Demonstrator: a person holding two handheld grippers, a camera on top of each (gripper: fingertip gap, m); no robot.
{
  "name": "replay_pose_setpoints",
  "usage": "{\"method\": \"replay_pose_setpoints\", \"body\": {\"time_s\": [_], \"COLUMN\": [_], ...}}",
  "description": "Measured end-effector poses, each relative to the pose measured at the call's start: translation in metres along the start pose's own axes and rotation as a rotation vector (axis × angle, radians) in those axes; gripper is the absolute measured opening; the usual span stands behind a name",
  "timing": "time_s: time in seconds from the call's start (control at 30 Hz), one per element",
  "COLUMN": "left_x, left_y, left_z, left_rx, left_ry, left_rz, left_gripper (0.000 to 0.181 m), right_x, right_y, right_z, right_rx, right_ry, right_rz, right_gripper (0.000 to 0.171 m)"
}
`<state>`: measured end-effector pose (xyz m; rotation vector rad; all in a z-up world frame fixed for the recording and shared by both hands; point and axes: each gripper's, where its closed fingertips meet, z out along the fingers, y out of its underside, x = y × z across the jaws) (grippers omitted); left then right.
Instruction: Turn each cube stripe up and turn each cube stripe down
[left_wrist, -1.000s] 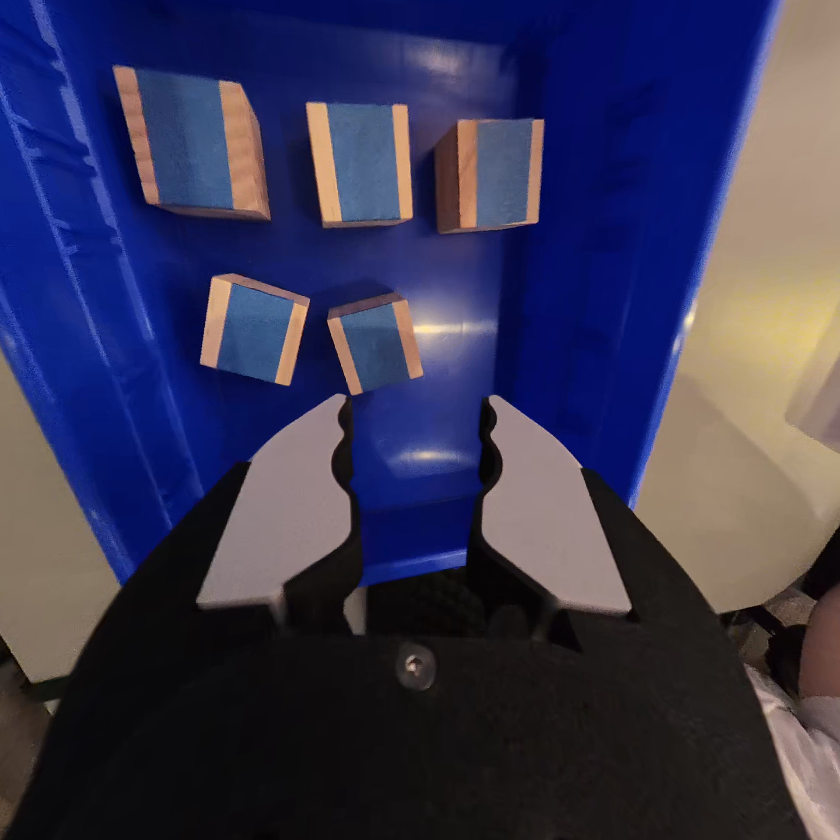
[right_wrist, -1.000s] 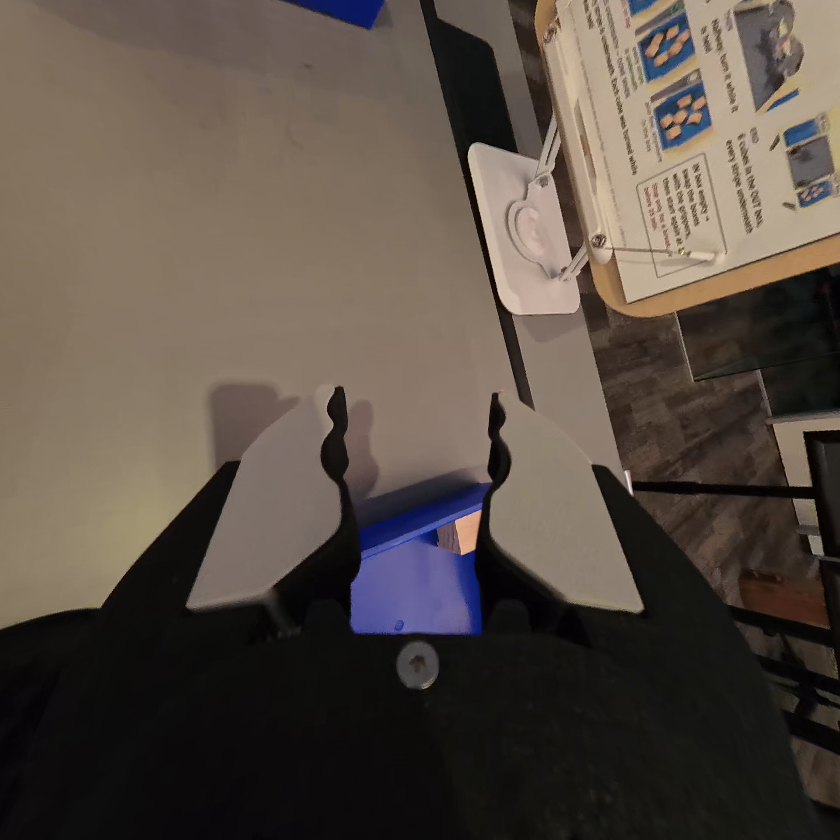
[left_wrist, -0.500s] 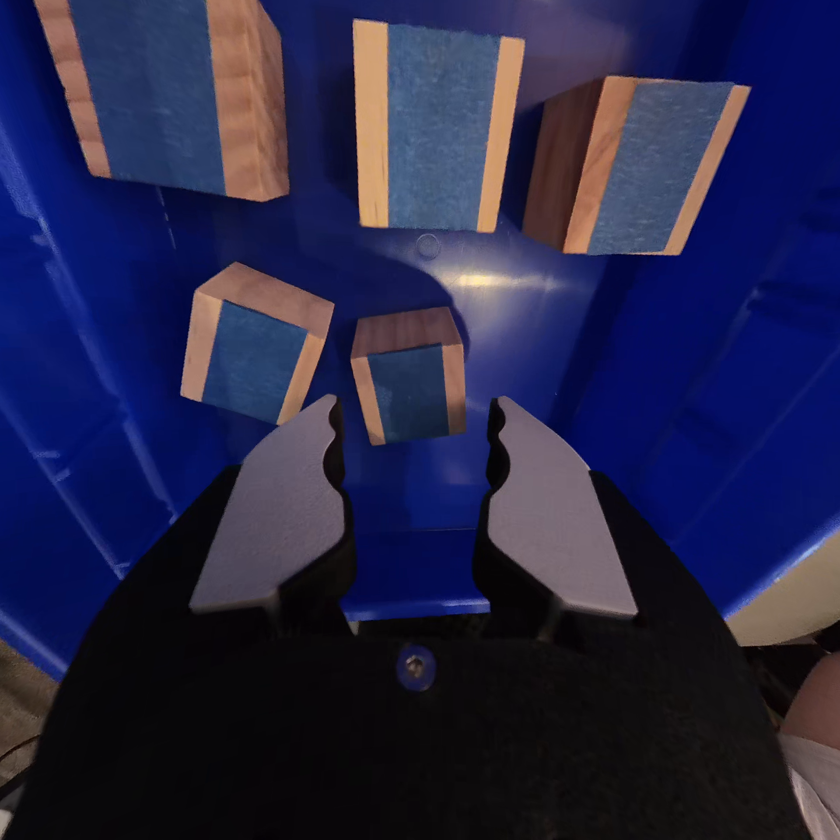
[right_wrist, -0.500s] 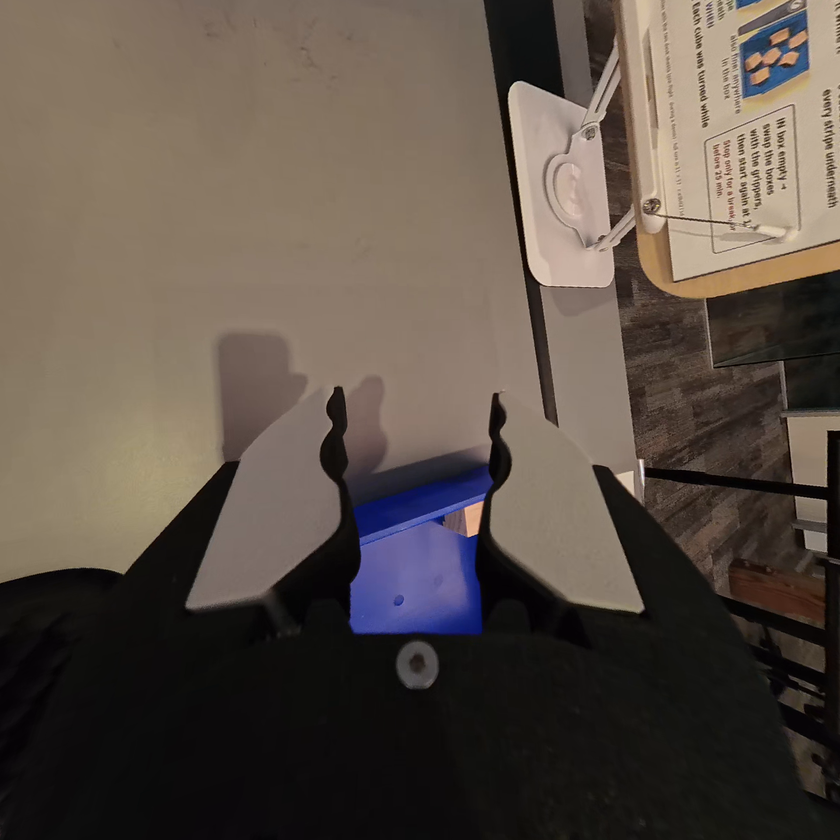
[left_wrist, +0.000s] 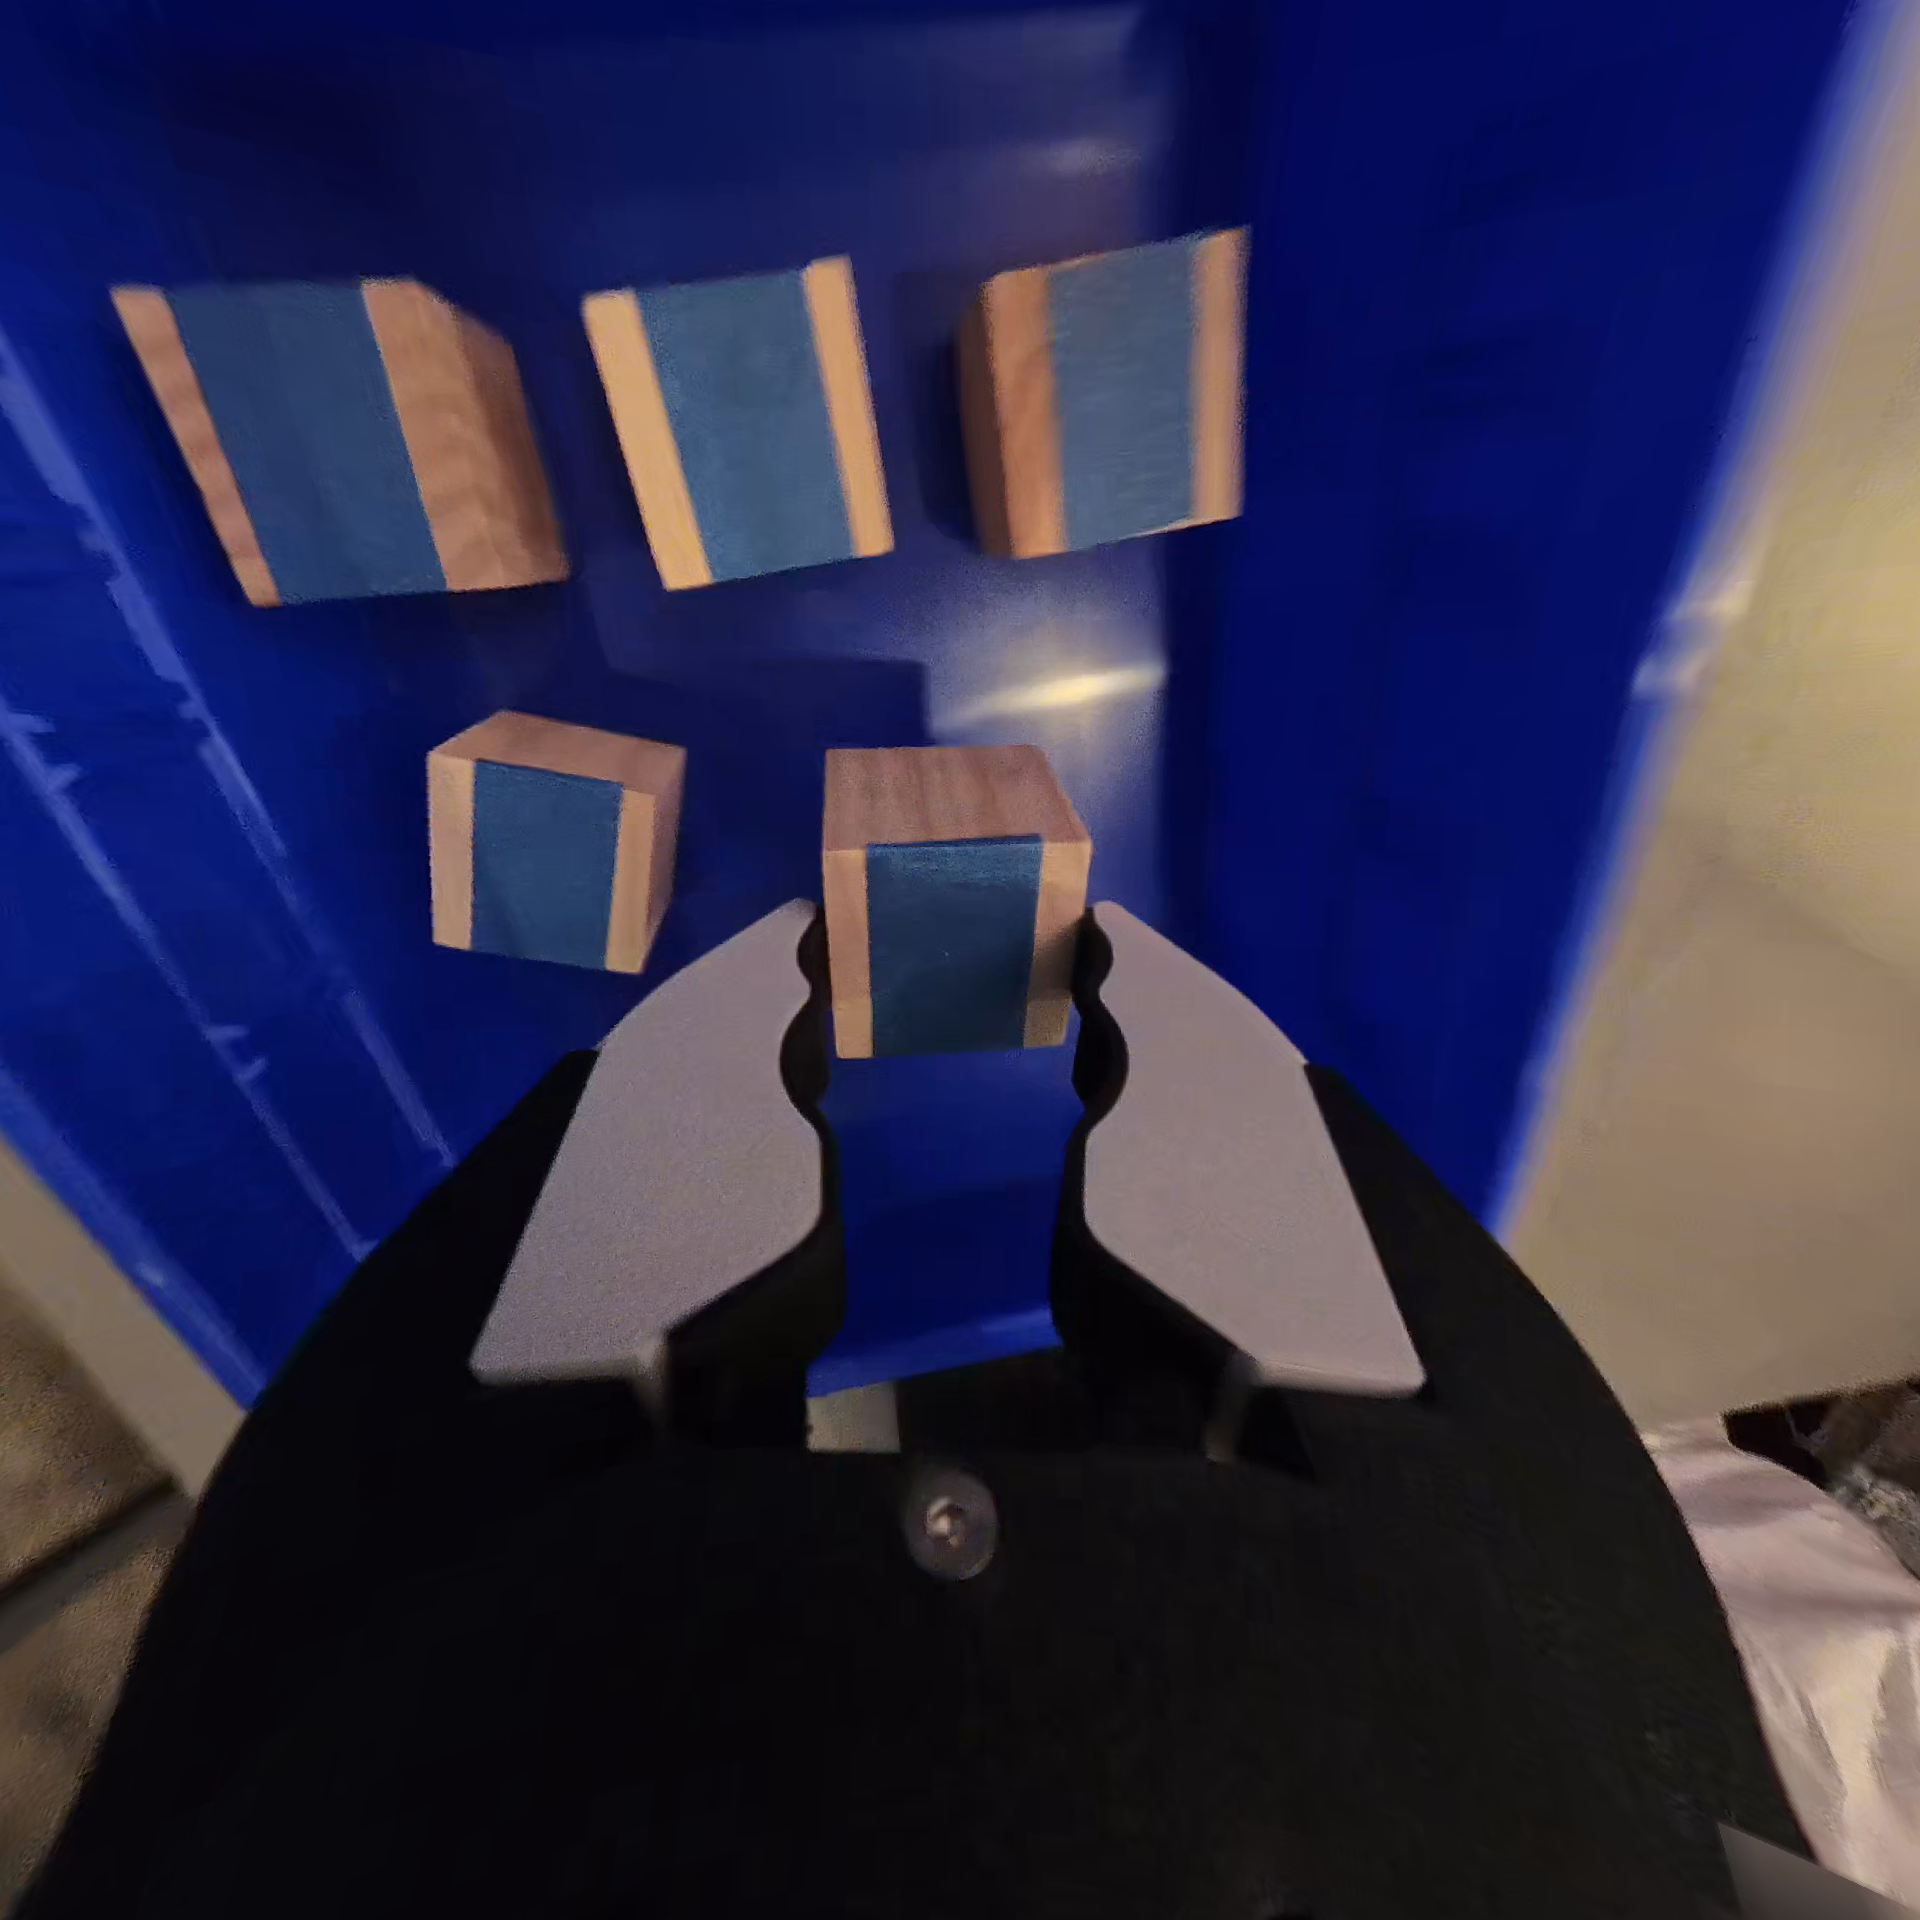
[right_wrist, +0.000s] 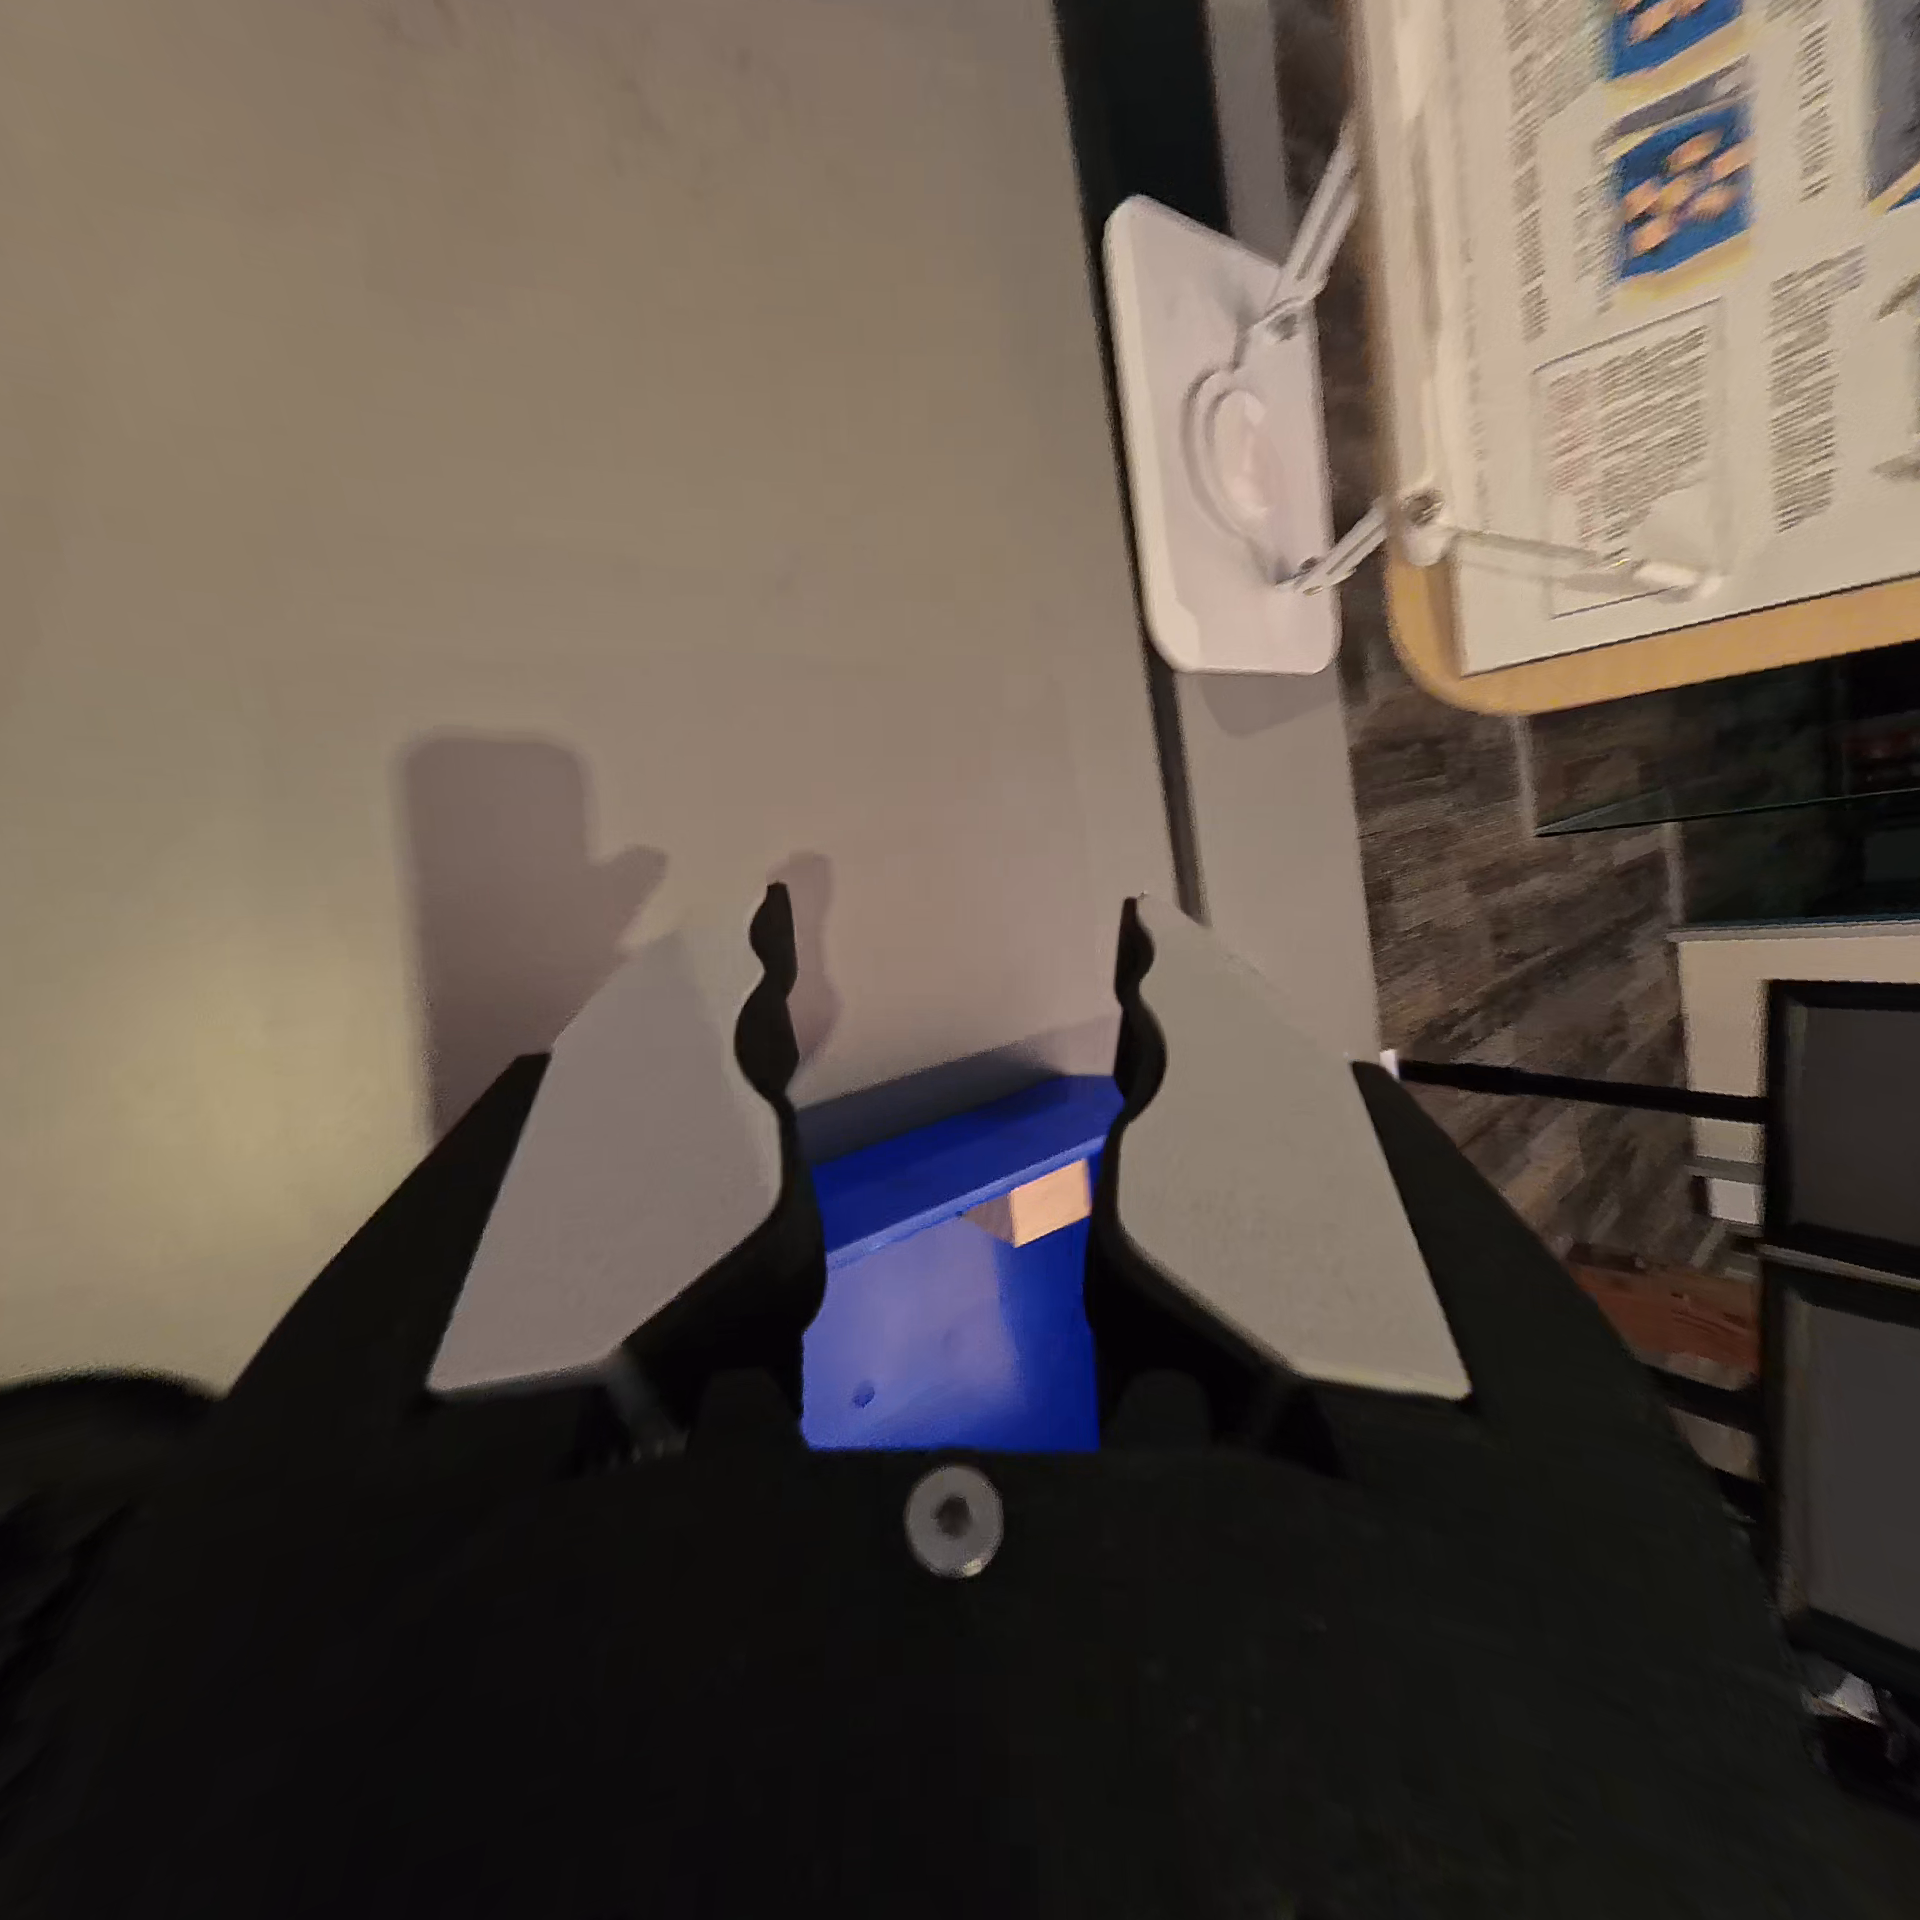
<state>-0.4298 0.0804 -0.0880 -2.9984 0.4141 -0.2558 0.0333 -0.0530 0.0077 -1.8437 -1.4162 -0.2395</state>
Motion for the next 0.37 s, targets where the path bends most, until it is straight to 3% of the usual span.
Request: {"method": "replay_pose_setpoints", "body": {"time_s": [0.03,0.17,0.23,0.37], "left_x": [0.011,0.092,0.140,0.222], "left_y": [-0.003,-0.005,0.007,0.040], "left_z": [-0.017,-0.107,-0.146,-0.171], "left_rx": [0.076,0.434,0.540,0.437], "left_ry": [0.076,0.533,0.773,1.199], "left_rz": [0.033,0.287,0.457,0.690], "left_gripper": [0.045,0.045,0.044,0.044], "right_x": [0.007,0.017,0.003,-0.034], "right_y": [-0.009,-0.075,-0.117,-0.181], "right_z": [0.000,0.000,0.001,0.000], "right_rx": [0.033,0.278,0.434,0.654], "right_ry": [0.047,0.169,0.166,0.178], "right_rz": [-0.007,0.015,0.017,-0.026], "right_gripper": [0.059,0.059,0.059,0.067]}}
